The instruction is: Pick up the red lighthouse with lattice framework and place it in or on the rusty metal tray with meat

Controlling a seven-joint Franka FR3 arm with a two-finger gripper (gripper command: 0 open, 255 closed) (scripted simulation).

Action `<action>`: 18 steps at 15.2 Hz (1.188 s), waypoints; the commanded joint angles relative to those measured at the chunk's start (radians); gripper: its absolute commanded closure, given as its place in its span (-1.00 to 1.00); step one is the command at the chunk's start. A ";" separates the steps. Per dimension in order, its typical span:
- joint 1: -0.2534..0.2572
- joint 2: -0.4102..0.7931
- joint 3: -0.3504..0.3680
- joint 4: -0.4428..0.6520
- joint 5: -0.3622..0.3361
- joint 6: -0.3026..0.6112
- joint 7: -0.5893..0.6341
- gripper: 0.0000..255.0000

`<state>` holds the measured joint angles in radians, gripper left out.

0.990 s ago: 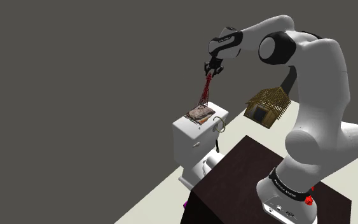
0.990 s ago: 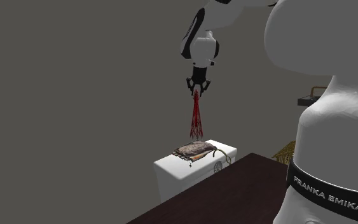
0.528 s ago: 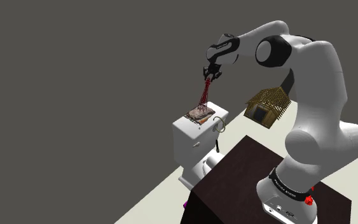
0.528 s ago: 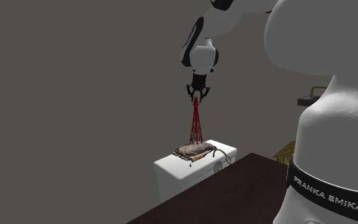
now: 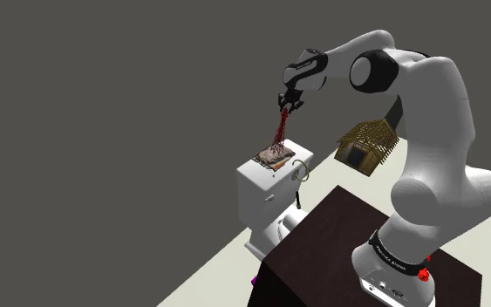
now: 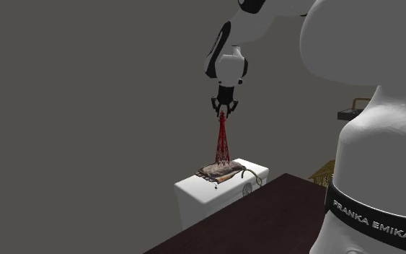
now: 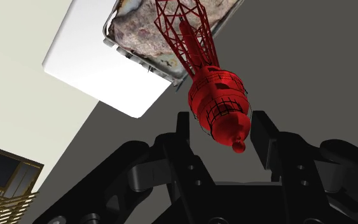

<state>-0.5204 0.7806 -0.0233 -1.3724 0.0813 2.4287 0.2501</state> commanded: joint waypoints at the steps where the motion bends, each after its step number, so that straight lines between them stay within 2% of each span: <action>1: 0.000 0.002 0.000 0.000 0.000 -0.001 0.000 1.00; 2: 0.000 0.001 0.000 -0.001 0.000 0.000 0.000 -1.00; 7: 0.000 0.002 0.000 0.000 0.000 -0.001 0.000 -1.00; 11: 0.000 -0.109 -0.003 -0.062 -0.002 -0.050 0.000 -1.00; 18: 0.000 -0.109 -0.003 -0.062 -0.002 -0.050 0.000 -1.00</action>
<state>-0.5204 0.6718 -0.0267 -1.4343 0.0788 2.3792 0.2506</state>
